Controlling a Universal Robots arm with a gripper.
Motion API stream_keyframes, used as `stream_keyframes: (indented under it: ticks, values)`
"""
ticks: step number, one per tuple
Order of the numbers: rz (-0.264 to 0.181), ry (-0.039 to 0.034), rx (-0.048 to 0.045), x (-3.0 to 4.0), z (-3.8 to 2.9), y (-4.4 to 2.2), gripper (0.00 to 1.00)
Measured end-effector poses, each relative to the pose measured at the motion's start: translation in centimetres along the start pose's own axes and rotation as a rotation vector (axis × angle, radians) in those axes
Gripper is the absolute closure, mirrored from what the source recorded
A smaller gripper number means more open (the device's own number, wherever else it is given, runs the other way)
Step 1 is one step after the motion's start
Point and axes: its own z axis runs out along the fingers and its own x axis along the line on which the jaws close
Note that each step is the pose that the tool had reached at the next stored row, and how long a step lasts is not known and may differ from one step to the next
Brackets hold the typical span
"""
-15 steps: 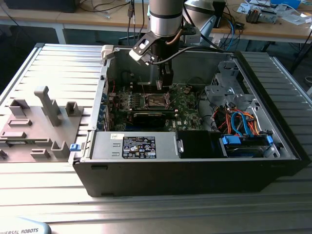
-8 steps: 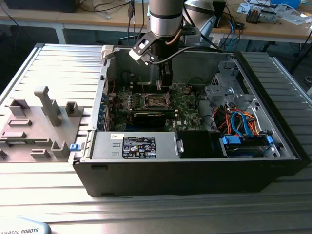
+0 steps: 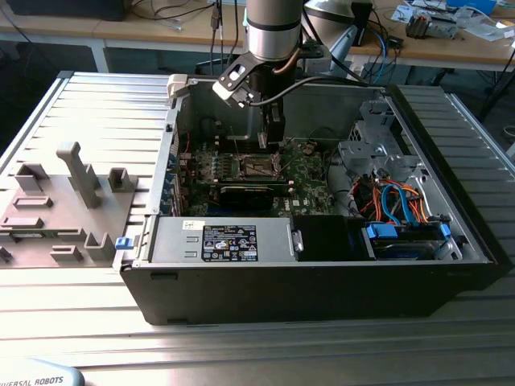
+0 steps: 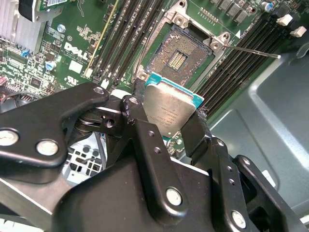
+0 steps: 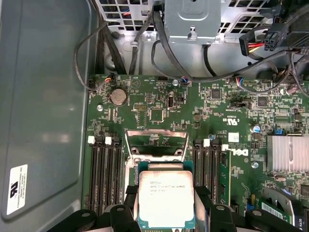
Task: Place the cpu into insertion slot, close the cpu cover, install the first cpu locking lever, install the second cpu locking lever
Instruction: 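Place the cpu into insertion slot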
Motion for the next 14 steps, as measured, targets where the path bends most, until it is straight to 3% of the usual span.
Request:
stream_keyframes:
  ticks: [14]
  values:
    - [0.017,-0.0016,-0.0004,0.0,0.04,0.0,0.46]
